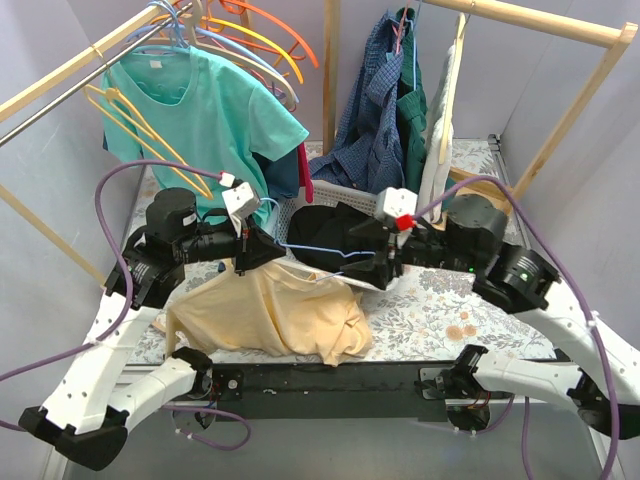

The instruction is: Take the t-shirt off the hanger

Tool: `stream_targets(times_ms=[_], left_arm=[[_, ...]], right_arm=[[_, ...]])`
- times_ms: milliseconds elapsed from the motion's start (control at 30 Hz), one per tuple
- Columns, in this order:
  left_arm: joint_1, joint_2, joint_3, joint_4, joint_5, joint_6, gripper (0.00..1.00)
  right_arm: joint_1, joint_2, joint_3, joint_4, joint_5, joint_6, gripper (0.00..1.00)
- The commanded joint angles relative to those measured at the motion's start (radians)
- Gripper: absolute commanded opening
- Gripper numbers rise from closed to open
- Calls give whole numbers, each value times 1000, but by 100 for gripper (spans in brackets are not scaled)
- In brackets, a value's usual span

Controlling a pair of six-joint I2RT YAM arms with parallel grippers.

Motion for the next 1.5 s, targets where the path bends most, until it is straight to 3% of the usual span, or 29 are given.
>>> stream_targets(times_ms=[0, 633, 933, 1033, 1100, 1233, 1267, 1300, 1367, 1467], left_arm=[[-4, -5, 67, -8, 119, 32, 0], [-4, -61, 90, -50, 182, 32, 0], [-4, -68, 87, -51, 182, 38, 0], [-4, -74, 87, -51, 181, 42, 0], [-4, -74, 84, -51, 171, 42, 0], [-4, -87, 69, -51, 138, 37, 0], [-4, -97, 58, -48, 116, 22, 4], [-4, -101, 53, -48, 57, 14, 17], [-4, -115, 21, -51, -12, -9, 62], [-4, -132, -43, -65, -88, -38, 74]], right_arm=[[-4, 89, 40, -56, 11, -103, 74], [-2, 122, -32, 0, -102, -136, 66], [-2, 140, -29, -3, -173, -132, 33], [-2, 145, -23, -16, -211, -141, 17], [-2, 148, -17, -27, -227, -147, 1], [-2, 137, -26, -30, -208, -158, 1], [-2, 126, -28, -30, -179, -159, 1], [-2, 117, -34, -30, -162, -162, 1], [-2, 87, -40, -32, -115, -170, 1], [-4, 44, -57, -27, -78, -181, 1]])
